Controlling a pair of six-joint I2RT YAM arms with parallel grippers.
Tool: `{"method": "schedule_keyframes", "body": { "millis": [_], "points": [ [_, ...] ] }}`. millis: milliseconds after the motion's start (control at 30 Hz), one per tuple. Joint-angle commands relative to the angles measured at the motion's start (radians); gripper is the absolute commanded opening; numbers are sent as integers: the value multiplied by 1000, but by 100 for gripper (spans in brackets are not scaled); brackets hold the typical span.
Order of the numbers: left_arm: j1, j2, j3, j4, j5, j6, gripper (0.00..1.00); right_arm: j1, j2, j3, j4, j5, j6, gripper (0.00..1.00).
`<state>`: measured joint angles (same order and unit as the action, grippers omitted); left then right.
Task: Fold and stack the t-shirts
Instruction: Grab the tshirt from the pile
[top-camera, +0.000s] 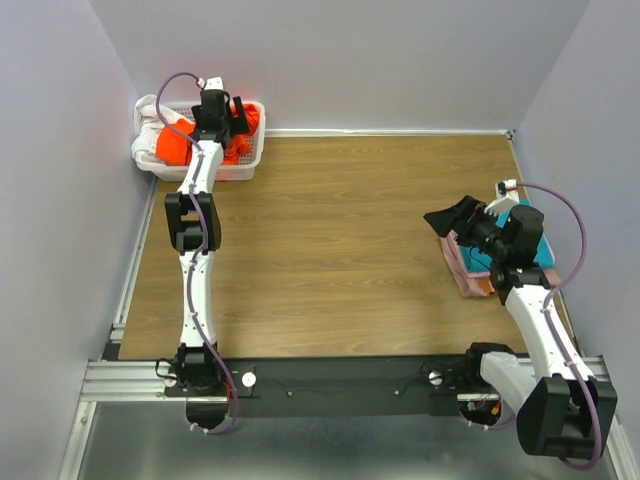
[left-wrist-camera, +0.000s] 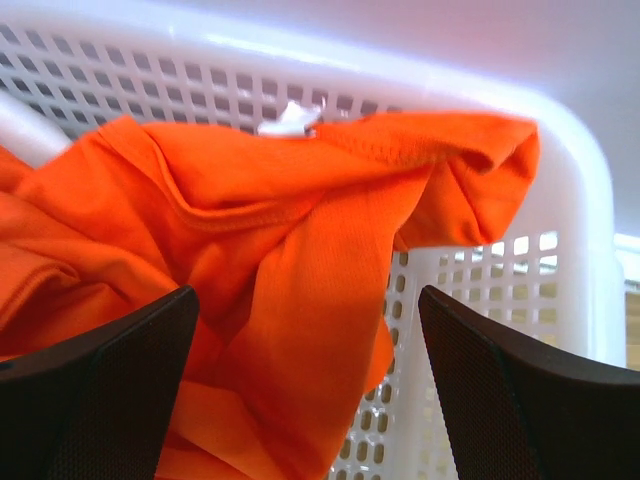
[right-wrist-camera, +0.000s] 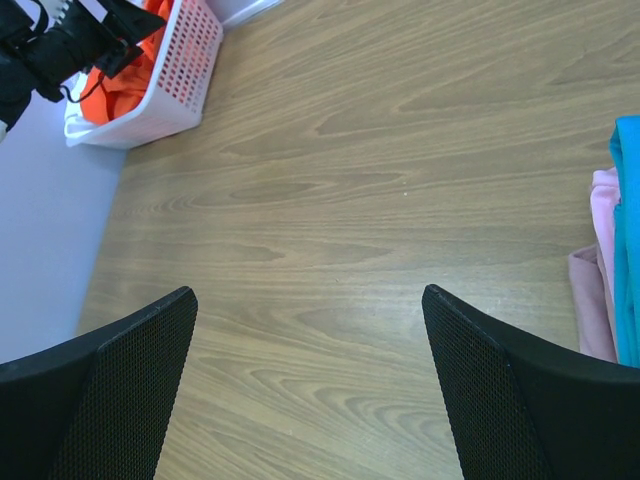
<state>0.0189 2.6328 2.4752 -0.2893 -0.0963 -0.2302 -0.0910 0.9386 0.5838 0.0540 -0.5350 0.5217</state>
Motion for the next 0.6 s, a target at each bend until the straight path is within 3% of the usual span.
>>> {"method": "schedule_keyframes", "body": {
  "millis": [0, 167, 467, 500, 567],
  "points": [
    [13, 50, 71, 27, -58, 28, 98, -4, -26, -16, 4, 35, -20, 100],
    [16, 102, 108, 1, -68, 55, 88, -4, -44, -16, 6, 72, -23, 100],
    [18, 98, 88, 21, -8, 78, 88, -4, -49, -10, 1, 89, -32, 100],
    [18, 98, 88, 22, -3, 78, 85, -4, -50, -12, 1, 90, -32, 100],
    [19, 98, 90, 22, 6, 81, 66, -4, -57, -12, 0, 93, -35, 100]
  ]
}}
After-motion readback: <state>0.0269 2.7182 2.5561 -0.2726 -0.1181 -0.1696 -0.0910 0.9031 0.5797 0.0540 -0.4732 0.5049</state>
